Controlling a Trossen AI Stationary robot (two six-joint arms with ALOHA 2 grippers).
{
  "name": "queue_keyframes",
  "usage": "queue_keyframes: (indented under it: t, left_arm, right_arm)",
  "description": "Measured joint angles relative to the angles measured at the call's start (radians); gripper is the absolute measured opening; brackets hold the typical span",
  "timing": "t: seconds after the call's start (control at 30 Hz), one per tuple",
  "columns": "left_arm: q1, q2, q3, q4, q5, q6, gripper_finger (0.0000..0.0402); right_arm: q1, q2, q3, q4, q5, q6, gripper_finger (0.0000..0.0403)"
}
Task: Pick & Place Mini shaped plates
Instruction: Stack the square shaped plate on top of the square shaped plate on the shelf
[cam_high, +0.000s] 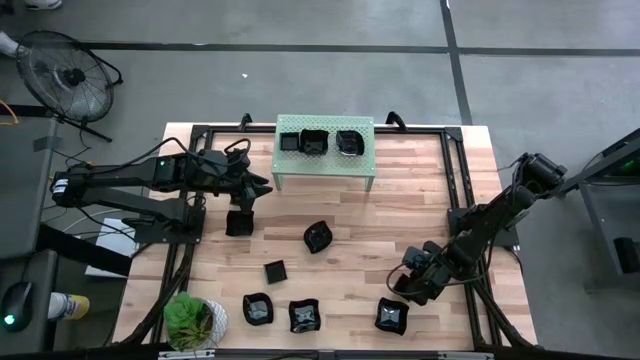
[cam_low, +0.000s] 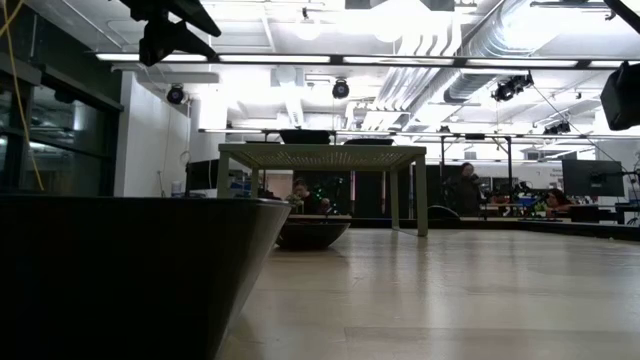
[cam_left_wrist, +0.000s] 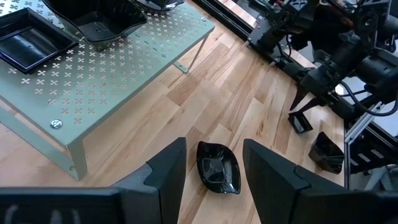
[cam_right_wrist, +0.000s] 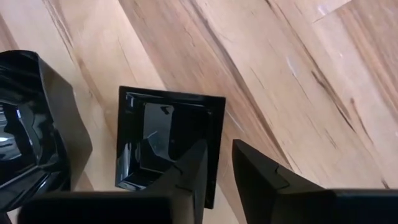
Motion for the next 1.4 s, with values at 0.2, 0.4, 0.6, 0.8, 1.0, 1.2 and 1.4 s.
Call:
queue_keyframes:
  t: [0.2, 0.4, 0.6, 0.8, 1.0, 1.2, 1.4]
  left_arm:
    - [0.0, 0.0, 0.0, 0.0, 0.0, 0.0, 0.0156]
    - [0.0, 0.0, 0.0, 0.0, -0.001, 0.0, 0.0156]
    - [0.0, 0.0, 0.0, 0.0, -0.001, 0.0, 0.0156]
    - [0.0, 0.0, 0.0, 0.0, -0.001, -0.008, 0.0156]
    - [0.0, 0.0, 0.0, 0.0, -0.001, -0.018, 0.0156]
    - [0.0, 0.0, 0.0, -0.001, -0.001, 0.001, 0.0156]
    - [0.0, 0.0, 0.0, 0.0, -0.003, 0.005, 0.0156]
  right_arm:
    - [0.0, 0.0, 0.0, 0.003, 0.002, -0.016, 0.0056]
    - [0.0, 0.0, 0.0, 0.005, 0.002, -0.023, 0.0055]
    - [0.0, 0.029, 0.0, 0.03, 0.0, -0.023, 0.0055]
    - [0.0, 0.051, 0.0, 0.059, 0.004, -0.017, 0.004]
    - [0.0, 0.038, 0.0, 0.059, 0.018, -0.022, 0.0006]
    - [0.0, 0.036, 0.0, 0.058, 0.017, -0.023, 0.0003]
    - [-0.012, 0.0, 0.002, 0.031, 0.031, -0.023, 0.0002]
